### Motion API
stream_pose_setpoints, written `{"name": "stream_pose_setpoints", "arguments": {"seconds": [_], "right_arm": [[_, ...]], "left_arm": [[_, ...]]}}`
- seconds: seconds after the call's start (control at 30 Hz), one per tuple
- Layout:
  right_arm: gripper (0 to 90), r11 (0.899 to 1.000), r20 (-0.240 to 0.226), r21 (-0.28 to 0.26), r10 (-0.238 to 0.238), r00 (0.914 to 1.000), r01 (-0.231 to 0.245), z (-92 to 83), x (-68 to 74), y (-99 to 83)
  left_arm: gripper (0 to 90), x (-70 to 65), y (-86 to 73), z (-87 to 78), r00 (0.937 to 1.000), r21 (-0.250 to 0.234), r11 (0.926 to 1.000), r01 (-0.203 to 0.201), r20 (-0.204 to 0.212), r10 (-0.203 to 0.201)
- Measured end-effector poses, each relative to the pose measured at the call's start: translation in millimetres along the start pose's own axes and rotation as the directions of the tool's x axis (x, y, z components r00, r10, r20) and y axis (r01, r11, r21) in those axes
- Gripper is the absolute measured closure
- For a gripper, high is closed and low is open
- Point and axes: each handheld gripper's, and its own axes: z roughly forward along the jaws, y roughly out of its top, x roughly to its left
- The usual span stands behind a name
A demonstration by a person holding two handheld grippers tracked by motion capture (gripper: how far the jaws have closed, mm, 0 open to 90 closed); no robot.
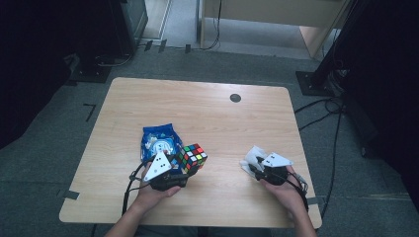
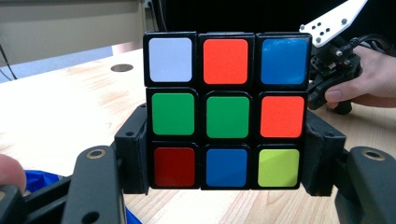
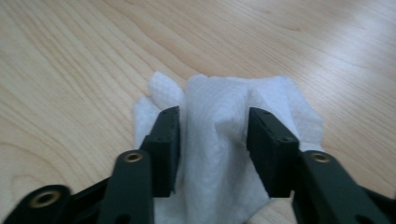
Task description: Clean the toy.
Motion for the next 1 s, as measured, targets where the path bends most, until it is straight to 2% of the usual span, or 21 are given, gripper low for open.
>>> {"name": "stream_pose_setpoints", "arguments": {"seconds": [0.07, 0.1, 0.17, 0.27, 0.3, 0.33, 0.47, 0.57, 0.67, 0.77, 0.8, 0.83, 0.93, 1.0], "right_arm": [[67.8, 1.0, -0.031, 0.003, 0.021, 0.9993, -0.021, 0.0, -0.6, 0.1], [68.3, 0.999, -0.035, 0.006, 0.033, 0.9988, -0.033, -0.2, -0.4, 0.2], [73.2, 0.999, -0.023, 0.008, 0.032, 0.9992, -0.032, -0.4, 1.1, 0.2], [84.1, 0.998, 0.005, 0.017, 0.059, 0.9983, -0.059, -0.2, 3.5, 2.3], [85.4, 0.998, 0.001, 0.018, 0.065, 0.9979, -0.065, -0.6, 4.4, 4.0], [86.1, 0.997, -0.008, 0.009, 0.073, 0.9973, -0.073, -1.8, 5.5, 6.2], [87.2, 0.992, -0.037, -0.085, 0.091, 0.9952, -0.093, -13.8, 18.8, 25.7], [87.4, 0.979, -0.08, -0.177, 0.089, 0.9928, -0.102, -28.9, 37.0, 48.2], [87.4, 0.957, -0.139, -0.264, 0.086, 0.9865, -0.121, -45.5, 59.7, 72.0], [87.4, 0.934, -0.207, -0.334, 0.06, 0.9764, -0.129, -60.3, 83.6, 93.3], [87.4, 0.929, -0.217, -0.348, 0.049, 0.9749, -0.124, -63.4, 89.5, 97.7], [87.4, 0.92, -0.247, -0.373, 0.026, 0.9686, -0.12, -68.0, 100.6, 105.5], [87.4, 0.907, -0.287, -0.404, -0.004, 0.9579, -0.117, -72.6, 117.9, 114.8], [87.4, 0.903, -0.321, -0.411, -0.019, 0.9469, -0.121, -71.3, 127.8, 118.2]], "left_arm": [[34.0, -0.2, -0.2, 0.2, 1.0, 0.002, 1.0, -0.002, 0.001, 0.002], [34.0, -0.5, -0.2, 0.4, 1.0, 0.002, 1.0, 0.0, 0.003, 0.0], [34.1, -1.3, -0.1, 0.6, 1.0, 0.001, 1.0, -0.002, 0.003, 0.002], [34.0, -1.8, -0.1, 1.0, 1.0, 0.002, 1.0, -0.003, 0.003, 0.003], [34.1, -1.8, -0.3, 1.2, 1.0, 0.003, 1.0, -0.004, 0.003, 0.004], [34.0, -1.8, -0.5, 1.5, 1.0, 0.006, 1.0, -0.003, 0.004, 0.003], [34.1, -2.7, -1.0, 3.3, 1.0, 0.008, 1.0, -0.004, 0.007, 0.004], [34.0, -4.5, -1.6, 4.8, 0.9999, 0.014, 0.9999, -0.007, 0.012, 0.007], [34.0, -7.2, -2.0, 6.2, 0.9997, 0.019, 0.9997, -0.013, 0.018, 0.013], [34.1, -10.8, -2.8, 7.9, 0.9994, 0.025, 0.9994, -0.025, 0.025, 0.024], [34.0, -13.3, -3.4, 9.1, 0.9993, 0.024, 0.9994, -0.025, 0.03, 0.024], [34.0, -14.4, -3.8, 9.8, 0.9991, 0.026, 0.9993, -0.028, 0.034, 0.027], [34.1, -20.8, -5.9, 13.1, 0.9982, 0.035, 0.9986, -0.039, 0.047, 0.038], [34.1, -25.8, -6.5, 15.0, 0.9964, 0.042, 0.9968, -0.068, 0.054, 0.065]]}}
